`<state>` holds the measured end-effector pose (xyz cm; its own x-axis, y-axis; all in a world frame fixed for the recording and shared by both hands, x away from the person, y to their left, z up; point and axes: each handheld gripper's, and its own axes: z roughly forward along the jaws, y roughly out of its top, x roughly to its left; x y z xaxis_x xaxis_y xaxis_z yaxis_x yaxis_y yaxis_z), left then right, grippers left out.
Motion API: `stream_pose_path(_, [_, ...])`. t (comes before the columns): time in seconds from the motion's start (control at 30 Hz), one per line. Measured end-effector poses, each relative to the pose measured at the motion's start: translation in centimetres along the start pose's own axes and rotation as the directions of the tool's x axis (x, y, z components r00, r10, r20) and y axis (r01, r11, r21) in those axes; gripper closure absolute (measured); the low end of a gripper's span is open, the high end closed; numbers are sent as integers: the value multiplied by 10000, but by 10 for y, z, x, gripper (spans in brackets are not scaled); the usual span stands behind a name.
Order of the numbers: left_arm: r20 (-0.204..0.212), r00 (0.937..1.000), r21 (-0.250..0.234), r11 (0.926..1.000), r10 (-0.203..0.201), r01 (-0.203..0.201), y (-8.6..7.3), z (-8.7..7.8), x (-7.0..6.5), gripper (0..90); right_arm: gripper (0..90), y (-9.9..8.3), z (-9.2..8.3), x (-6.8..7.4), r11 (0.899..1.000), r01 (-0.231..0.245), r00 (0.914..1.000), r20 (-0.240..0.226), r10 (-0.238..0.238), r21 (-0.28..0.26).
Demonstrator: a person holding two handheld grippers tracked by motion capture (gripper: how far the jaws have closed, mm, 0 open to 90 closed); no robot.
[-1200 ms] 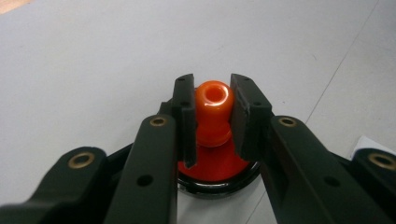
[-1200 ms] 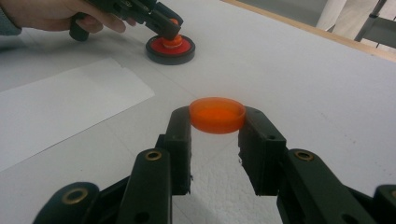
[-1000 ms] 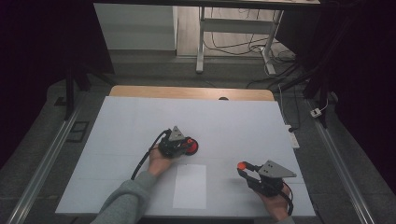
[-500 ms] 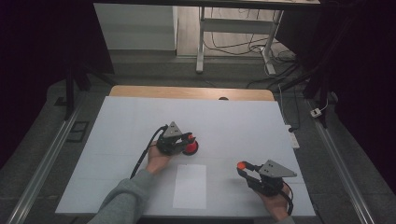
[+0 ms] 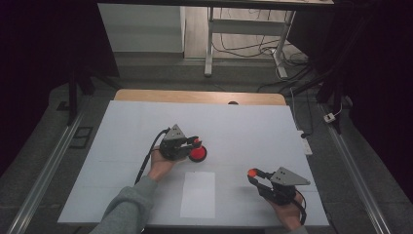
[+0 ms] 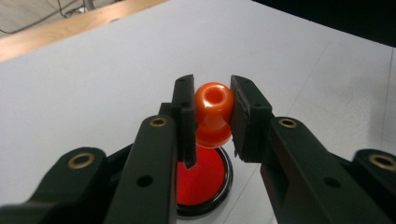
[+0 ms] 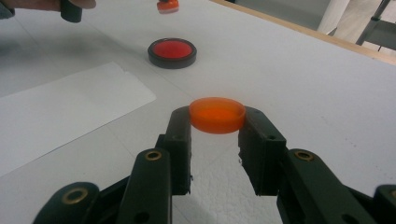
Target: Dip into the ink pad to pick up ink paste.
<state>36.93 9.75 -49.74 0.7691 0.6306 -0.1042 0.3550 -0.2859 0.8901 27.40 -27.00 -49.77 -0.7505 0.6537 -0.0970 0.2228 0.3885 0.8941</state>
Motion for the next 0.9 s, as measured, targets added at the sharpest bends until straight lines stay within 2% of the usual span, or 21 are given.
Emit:
stream_pose_path(0.3, [112,9999,-89,9999,106,-105,4,-9,0,731,647,0,1,0,10000,-3,10000,-14,3,68])
stream_pose_path(0.57, [564,9980,-123,9996,273,-266,9,-16,-1,731,647,0,1,0,10000,-4,10000,5,4,68])
stream_pose_path(0.9, [913,9951,-150,9992,383,-370,12,-24,-4,730,647,-1,2,0,10000,-33,10000,-46,33,82])
